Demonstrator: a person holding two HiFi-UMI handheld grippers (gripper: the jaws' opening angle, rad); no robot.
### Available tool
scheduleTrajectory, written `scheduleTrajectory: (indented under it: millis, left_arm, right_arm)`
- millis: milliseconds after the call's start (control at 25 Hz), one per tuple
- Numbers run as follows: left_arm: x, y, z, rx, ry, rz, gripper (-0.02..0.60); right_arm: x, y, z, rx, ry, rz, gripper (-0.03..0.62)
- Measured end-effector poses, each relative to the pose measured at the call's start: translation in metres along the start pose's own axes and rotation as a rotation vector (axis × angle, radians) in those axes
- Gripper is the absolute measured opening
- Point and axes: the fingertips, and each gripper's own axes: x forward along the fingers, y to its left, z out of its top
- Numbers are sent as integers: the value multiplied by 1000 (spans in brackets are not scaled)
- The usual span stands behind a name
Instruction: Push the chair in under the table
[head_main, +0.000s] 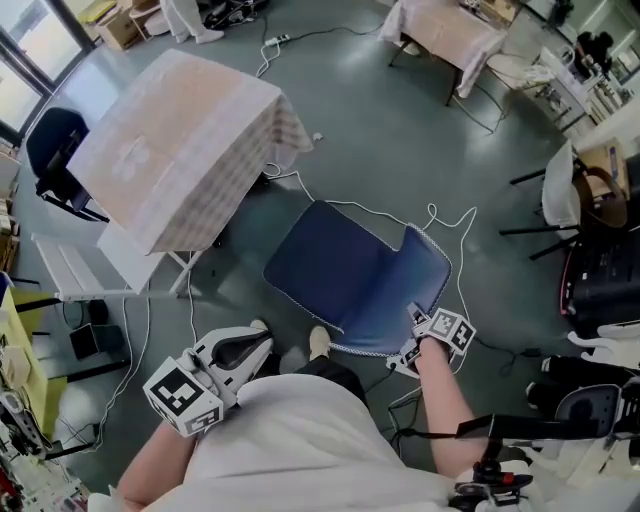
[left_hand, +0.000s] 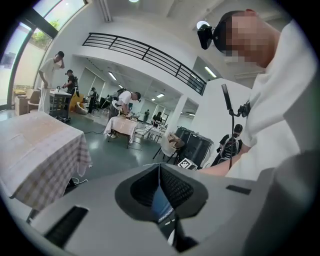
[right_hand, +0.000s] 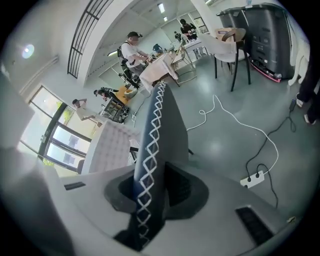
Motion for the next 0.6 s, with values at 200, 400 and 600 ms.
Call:
scheduleTrajectory:
  millis: [200,400,600]
  left_arm:
    - [-14,20,8,-12,-31,44,11]
    - [-34,39,13,-11,-53,69,11]
    - [-50,56,14,-12,-66,97,11]
  right_arm:
    - [12,19,-4,74,-20,18,81]
    - [41,62,-7,108,-26,40,77]
    - [74,111,-11,77,-7,78,78]
